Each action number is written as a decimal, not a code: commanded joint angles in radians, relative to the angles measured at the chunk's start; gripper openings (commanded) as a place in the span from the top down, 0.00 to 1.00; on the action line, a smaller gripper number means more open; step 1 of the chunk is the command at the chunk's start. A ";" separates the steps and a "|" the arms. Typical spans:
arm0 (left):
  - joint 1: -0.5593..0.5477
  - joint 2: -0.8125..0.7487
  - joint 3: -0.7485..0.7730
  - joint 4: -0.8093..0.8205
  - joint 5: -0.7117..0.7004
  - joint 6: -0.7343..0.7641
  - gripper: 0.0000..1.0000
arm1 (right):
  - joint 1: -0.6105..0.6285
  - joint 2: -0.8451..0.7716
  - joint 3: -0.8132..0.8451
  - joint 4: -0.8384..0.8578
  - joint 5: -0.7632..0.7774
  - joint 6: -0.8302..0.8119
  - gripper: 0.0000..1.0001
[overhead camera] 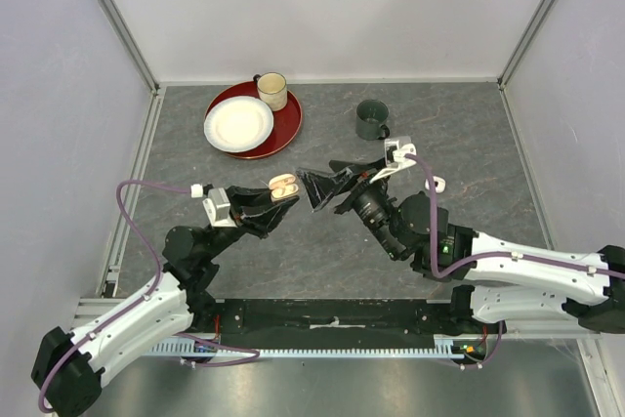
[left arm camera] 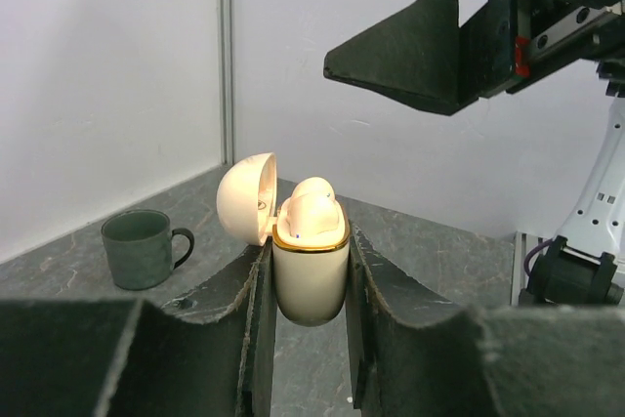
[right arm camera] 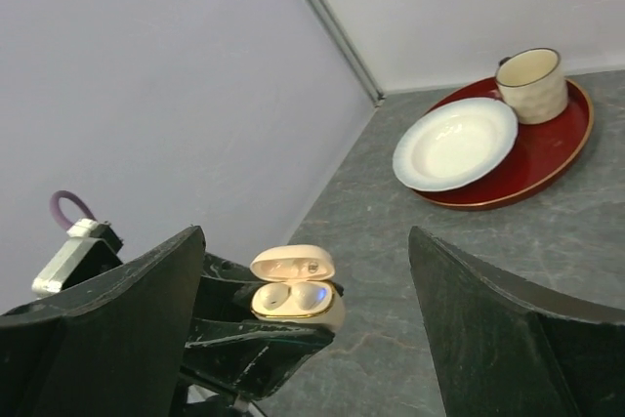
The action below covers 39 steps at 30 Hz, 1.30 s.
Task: Insert the wireless bluetooth earbuds into the charging case
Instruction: Place the earbud in the charging case, then close the charging case.
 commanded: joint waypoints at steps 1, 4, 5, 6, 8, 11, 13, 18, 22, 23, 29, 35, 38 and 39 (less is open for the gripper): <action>-0.004 -0.017 0.052 -0.036 0.053 0.035 0.98 | -0.040 0.001 0.106 -0.236 0.031 0.010 0.08; -0.003 -0.022 0.070 -0.070 0.097 0.030 0.98 | -0.103 0.050 0.189 -0.408 -0.062 0.045 0.06; -0.004 -0.025 0.079 -0.096 0.106 0.029 0.98 | -0.120 0.067 0.205 -0.438 -0.123 0.056 0.06; -0.004 -0.025 0.084 -0.105 0.116 0.021 0.98 | -0.161 0.069 0.223 -0.478 -0.168 0.078 0.05; -0.003 -0.026 0.090 -0.124 0.136 0.015 0.98 | -0.232 0.073 0.234 -0.489 -0.426 0.089 0.03; -0.004 -0.025 0.105 -0.155 0.179 0.006 0.98 | -0.362 0.096 0.237 -0.501 -0.568 0.181 0.02; -0.004 -0.026 0.110 -0.159 0.202 -0.001 0.98 | -0.421 0.118 0.246 -0.515 -0.667 0.201 0.02; -0.003 0.000 0.122 -0.161 0.238 -0.014 0.98 | -0.438 0.191 0.289 -0.567 -0.765 0.189 0.02; -0.004 0.012 0.141 -0.170 0.271 -0.017 0.98 | -0.436 0.207 0.289 -0.577 -0.774 0.178 0.02; -0.003 0.016 0.145 -0.172 0.275 -0.019 0.98 | -0.438 0.210 0.289 -0.580 -0.780 0.175 0.02; -0.003 0.041 0.158 -0.173 0.289 -0.016 0.98 | -0.436 0.225 0.281 -0.603 -0.817 0.175 0.02; -0.004 0.053 0.164 -0.179 0.265 -0.027 0.98 | -0.436 0.196 0.248 -0.603 -0.851 0.175 0.02; -0.003 0.050 0.161 -0.179 0.231 -0.039 0.98 | -0.438 0.162 0.211 -0.606 -0.849 0.177 0.02; -0.003 0.046 0.162 -0.188 0.217 -0.059 0.98 | -0.436 0.155 0.191 -0.609 -0.843 0.175 0.02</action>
